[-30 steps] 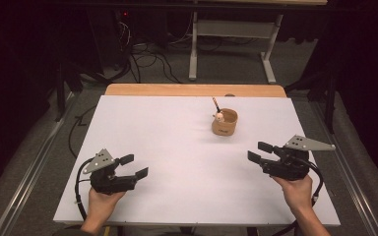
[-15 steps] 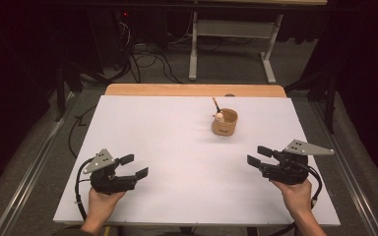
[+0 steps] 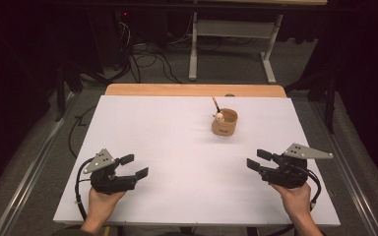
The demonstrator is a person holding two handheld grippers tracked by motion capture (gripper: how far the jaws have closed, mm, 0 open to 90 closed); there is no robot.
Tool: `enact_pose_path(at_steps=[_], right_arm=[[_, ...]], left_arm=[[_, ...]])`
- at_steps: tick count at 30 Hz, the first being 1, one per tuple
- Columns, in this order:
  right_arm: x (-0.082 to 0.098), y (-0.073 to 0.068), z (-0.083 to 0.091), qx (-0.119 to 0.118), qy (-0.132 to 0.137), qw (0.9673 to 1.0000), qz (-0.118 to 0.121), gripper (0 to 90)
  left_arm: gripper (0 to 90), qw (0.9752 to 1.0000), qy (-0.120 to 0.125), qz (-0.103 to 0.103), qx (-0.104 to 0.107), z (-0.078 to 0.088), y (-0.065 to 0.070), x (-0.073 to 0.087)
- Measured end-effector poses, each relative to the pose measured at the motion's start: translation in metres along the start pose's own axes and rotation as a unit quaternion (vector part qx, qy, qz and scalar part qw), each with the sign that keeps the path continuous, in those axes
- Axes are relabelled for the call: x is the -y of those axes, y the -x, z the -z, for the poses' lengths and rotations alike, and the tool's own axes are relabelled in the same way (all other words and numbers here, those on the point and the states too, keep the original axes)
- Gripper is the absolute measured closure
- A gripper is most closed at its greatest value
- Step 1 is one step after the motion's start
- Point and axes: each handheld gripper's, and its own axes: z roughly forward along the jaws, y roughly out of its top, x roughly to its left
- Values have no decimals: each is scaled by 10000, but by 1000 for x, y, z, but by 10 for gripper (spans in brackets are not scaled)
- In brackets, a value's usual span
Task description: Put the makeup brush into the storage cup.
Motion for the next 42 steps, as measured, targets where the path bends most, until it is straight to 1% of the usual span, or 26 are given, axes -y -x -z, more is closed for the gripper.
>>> enact_pose_path(at_steps=[10,11,17,21,28,35,42], right_arm=[[8,-1,-3,72,-59,10000,19,437],[9,-1,-4,85,-62,9999,49,437],[14,-1,-6,128,-112,9999,23,436],[17,-2,-8,219,-187,9995,119,436],[21,-2,-11,231,-212,9995,90,436],[23,-2,-15,216,-283,9993,137,435],[26,-3,-19,255,-345,9990,136,434]], left_arm=[[250,10000,1,-6,-4,0,0,0],[250,10000,10,4,-7,0,0,0],[250,10000,1,-6,-6,0,0,0],[250,10000,2,-6,-2,0,0,0],[250,10000,1,-11,-6,0,0,0],[250,10000,0,-20,-3,0,0,0],[250,10000,0,-25,-2,0,0,0]])
